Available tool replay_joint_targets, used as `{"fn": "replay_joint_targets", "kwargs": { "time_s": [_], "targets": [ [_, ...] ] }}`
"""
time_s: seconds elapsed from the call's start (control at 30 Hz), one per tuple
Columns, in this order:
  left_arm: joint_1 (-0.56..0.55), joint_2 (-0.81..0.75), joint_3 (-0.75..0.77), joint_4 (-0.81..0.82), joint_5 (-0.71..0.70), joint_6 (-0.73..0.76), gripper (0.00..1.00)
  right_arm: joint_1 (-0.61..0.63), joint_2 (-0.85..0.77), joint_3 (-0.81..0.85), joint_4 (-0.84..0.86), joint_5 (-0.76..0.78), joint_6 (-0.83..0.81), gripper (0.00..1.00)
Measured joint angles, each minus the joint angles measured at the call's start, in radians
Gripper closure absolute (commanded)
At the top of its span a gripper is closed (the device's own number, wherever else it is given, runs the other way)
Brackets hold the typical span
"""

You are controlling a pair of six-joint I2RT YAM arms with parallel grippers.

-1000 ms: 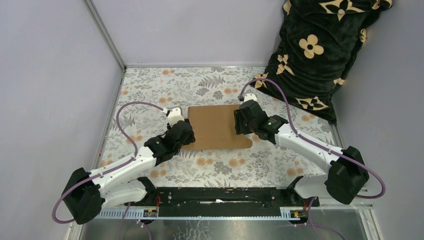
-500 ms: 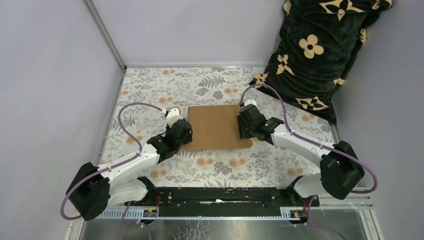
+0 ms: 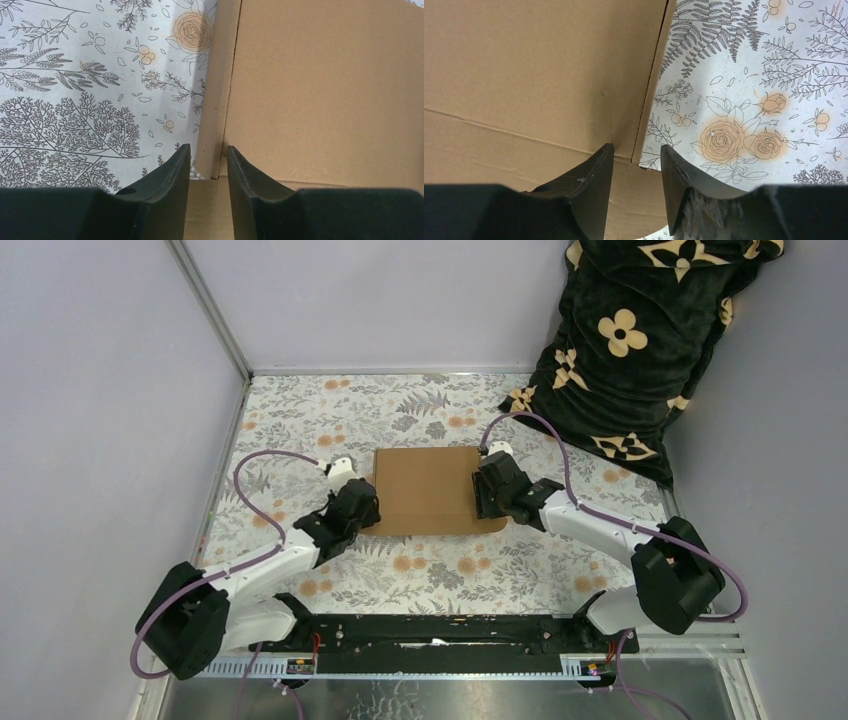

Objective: Fold the paper box

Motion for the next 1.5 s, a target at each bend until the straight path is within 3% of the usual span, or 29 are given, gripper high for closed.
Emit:
{"fn": "replay_joint_targets", "kwargs": {
  "time_s": [0.47, 0.8, 0.97, 1.13, 1.23, 1.27, 1.3, 1.5],
  "targets": [
    [0.000, -0.186, 0.084, -0.111, 0.039, 0.057, 0.57, 0.000, -0.121, 0.045, -0.091, 0.001, -0.002, 0.50],
    [0.000, -0.119, 0.045, -0.114, 0.039, 0.060, 0.56, -0.008, -0.089, -0.002, -0.041, -0.024, -0.002, 0.50],
    [0.002, -0.037, 0.033, -0.101, 0.048, 0.059, 0.53, -0.012, -0.015, -0.008, -0.006, -0.045, -0.002, 0.49],
    [0.002, -0.052, 0.045, -0.123, 0.077, 0.064, 0.48, -0.014, -0.055, -0.008, -0.035, -0.051, -0.002, 0.46],
    [0.002, -0.116, 0.084, -0.168, 0.094, 0.076, 0.46, -0.014, -0.152, -0.008, -0.084, -0.049, -0.001, 0.36],
    [0.002, -0.146, 0.102, -0.182, 0.108, 0.077, 0.45, -0.014, -0.210, -0.008, -0.103, -0.049, 0.003, 0.07],
    [0.002, -0.174, 0.120, -0.194, 0.123, 0.076, 0.44, -0.014, -0.256, -0.008, -0.113, -0.049, 0.010, 0.01],
    [-0.001, -0.273, 0.187, -0.196, 0.259, 0.038, 0.36, -0.014, -0.548, -0.064, -0.165, -0.130, 0.070, 0.00]
  ]
}}
